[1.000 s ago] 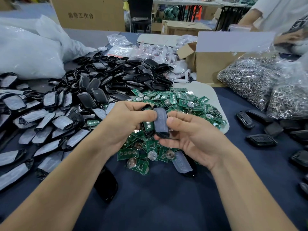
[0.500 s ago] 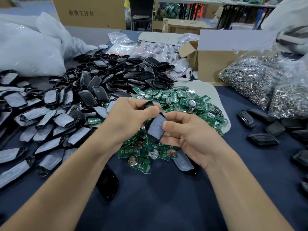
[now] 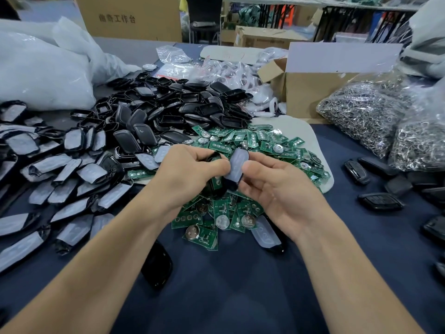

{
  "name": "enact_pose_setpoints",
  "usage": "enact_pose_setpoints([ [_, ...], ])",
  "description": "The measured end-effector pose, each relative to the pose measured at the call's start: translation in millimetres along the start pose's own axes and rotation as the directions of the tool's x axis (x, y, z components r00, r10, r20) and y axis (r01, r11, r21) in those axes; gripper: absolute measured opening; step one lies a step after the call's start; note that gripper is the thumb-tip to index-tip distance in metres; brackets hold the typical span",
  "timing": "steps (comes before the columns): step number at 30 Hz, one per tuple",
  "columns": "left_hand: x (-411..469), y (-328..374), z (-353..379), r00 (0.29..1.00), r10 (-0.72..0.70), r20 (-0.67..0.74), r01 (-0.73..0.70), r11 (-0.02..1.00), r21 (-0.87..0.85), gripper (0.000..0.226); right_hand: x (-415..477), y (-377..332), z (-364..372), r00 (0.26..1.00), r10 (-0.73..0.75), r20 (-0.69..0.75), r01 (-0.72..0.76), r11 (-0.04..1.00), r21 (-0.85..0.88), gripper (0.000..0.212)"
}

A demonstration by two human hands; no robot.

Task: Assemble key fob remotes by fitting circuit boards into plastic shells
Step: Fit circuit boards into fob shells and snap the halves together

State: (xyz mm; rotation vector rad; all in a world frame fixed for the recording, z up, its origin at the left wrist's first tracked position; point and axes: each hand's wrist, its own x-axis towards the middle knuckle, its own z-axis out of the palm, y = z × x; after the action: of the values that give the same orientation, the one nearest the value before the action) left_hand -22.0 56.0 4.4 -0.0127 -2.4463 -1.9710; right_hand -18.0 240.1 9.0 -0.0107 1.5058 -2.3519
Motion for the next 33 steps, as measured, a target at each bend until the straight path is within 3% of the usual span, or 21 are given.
enact_pose_setpoints([
  [6,0.7,-1.5,0.8,1.000,0.010,-0.010,-0.010,1.000,-0.011,0.008,1.0,-0.9,-0.9,0.995,0.085,0.046,-0.088,0.994,0.059,0.046],
  [11,0.4,1.8,1.6,0.998,-0.053,0.025,0.054,0.996,-0.076,0.015,0.1,-5.1,-5.5,0.990,0.118,0.082,-0.124,0.990,0.071,0.037],
  [15,1.8,4.9,0.6,0.994,-0.113,-0.004,0.111,0.985,-0.129,0.017,-0.8,-7.6,-8.6,0.987,0.128,0.102,-0.132,0.991,0.032,0.054],
  [22,-0.1,5.0,0.0,0.996,-0.081,0.025,0.084,0.981,-0.176,0.019,1.1,-7.4,-9.2,0.991,0.099,0.095,-0.099,0.995,0.002,0.043],
  [25,0.9,5.9,-0.2,0.996,-0.089,-0.004,0.087,0.981,-0.171,0.009,1.9,-7.6,-8.7,0.996,0.073,0.060,-0.076,0.996,0.045,0.031],
  [30,-1.0,4.3,2.0,0.996,-0.019,-0.082,0.022,0.999,0.037,0.028,3.6,-5.0,-5.8,0.998,0.064,0.002,-0.064,0.996,0.058,0.033],
  [33,-2.2,4.5,4.6,0.985,0.053,-0.162,-0.037,0.994,0.105,0.025,3.6,-3.6,-4.5,0.998,0.068,-0.001,-0.068,0.997,0.039,0.030],
])
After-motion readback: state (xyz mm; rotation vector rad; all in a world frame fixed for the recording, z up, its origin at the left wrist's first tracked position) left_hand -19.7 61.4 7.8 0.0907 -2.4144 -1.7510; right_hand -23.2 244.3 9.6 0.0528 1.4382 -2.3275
